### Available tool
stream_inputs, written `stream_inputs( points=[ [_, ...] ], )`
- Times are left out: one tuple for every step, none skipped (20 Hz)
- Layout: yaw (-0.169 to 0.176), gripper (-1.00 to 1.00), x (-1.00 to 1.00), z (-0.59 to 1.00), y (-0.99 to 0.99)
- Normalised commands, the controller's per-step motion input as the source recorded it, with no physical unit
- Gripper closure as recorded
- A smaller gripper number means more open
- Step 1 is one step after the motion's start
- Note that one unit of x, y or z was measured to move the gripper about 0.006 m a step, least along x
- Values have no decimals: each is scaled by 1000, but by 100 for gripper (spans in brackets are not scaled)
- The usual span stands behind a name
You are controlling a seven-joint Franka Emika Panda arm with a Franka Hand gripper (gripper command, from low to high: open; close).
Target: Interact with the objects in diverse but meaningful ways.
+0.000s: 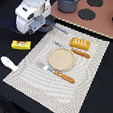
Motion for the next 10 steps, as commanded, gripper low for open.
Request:
stream_inputs(
  points=[
    [9, 100, -234, 563, 0],
    [0, 100, -151, 900, 0],
    [0, 100, -46, 1000, 0],
    [0, 100, 0, 1000, 0],
    [-33, 100, 54, 1000, 0],
    [-74, 100, 231, 1000, 0],
    [-111, 100, 340, 1000, -17],
    [-131, 100, 391, 1000, -37],
    [-138, 100, 440, 1000, -49],
    [-131, 100, 520, 983, 0]
  ],
)
